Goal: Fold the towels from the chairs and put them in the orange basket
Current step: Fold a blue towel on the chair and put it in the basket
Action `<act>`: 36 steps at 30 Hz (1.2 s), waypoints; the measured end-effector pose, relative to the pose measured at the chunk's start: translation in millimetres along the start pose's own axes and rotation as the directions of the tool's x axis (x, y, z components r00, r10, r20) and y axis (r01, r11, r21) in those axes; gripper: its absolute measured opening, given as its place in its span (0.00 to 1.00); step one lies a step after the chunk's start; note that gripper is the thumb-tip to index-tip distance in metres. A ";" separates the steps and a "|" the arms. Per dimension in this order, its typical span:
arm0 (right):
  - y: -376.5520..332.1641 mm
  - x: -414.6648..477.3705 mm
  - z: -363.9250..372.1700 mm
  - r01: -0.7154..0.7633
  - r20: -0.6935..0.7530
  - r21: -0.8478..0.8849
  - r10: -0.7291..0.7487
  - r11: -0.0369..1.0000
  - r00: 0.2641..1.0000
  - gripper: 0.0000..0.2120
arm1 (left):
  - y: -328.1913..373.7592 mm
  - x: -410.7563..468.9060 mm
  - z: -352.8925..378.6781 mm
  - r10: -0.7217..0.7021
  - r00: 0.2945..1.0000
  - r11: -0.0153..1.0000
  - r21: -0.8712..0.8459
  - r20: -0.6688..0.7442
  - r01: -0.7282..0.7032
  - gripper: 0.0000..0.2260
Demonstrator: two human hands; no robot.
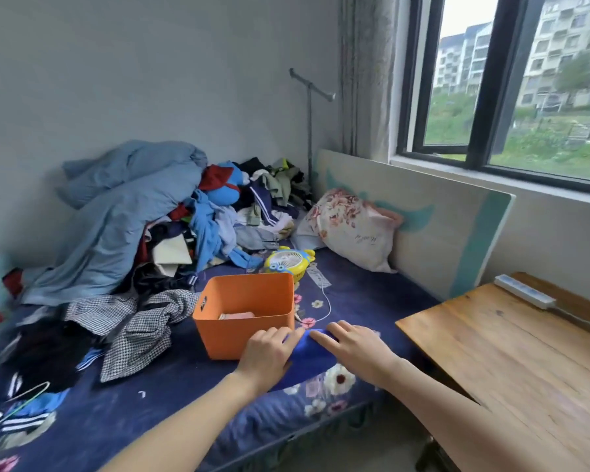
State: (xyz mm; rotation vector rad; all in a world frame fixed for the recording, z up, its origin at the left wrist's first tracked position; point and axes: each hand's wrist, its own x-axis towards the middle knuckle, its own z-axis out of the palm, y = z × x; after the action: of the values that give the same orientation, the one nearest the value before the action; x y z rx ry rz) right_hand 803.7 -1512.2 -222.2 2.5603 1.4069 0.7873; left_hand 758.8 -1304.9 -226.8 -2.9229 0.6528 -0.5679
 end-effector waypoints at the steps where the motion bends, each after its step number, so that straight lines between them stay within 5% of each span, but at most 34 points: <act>1: -7.6 11.6 2.5 0.003 0.015 0.017 -0.003 1.000 1.000 0.40 | -11.4 -6.8 -0.3 -0.010 1.000 1.000 0.000 0.014 0.010 0.35; 7: -69.3 97.2 34.0 0.024 0.059 0.111 -0.030 0.994 0.998 0.38 | -105.5 -54.7 12.6 -0.048 0.999 0.999 0.011 0.023 0.048 0.22; 18: -100.3 169.3 71.6 -0.209 0.299 0.301 0.115 0.930 0.947 0.31 | -186.4 -69.3 46.4 -0.117 0.976 0.977 -0.154 0.184 0.146 0.21; 24: -72.3 205.1 106.0 -0.249 0.272 0.376 0.151 0.893 0.950 0.25 | -210.8 -35.8 66.6 -0.191 0.863 0.880 -0.308 0.467 0.362 0.27; 29: -24.2 254.2 163.3 -0.169 0.224 0.467 0.069 0.868 0.972 0.24 | -231.9 -0.4 118.9 -0.363 0.780 0.783 -0.288 0.509 0.552 0.42; 36: 37.8 319.4 216.1 -0.040 0.269 0.486 -0.106 0.873 0.957 0.27 | -264.7 62.7 160.2 -0.587 0.676 0.637 -0.262 0.446 0.725 0.28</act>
State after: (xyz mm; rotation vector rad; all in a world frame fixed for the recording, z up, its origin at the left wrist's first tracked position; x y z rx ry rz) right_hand 1077.3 -1242.4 -271.9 2.8334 1.7142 0.0272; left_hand 975.6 -1090.8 -309.4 -3.5073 -0.4699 0.0643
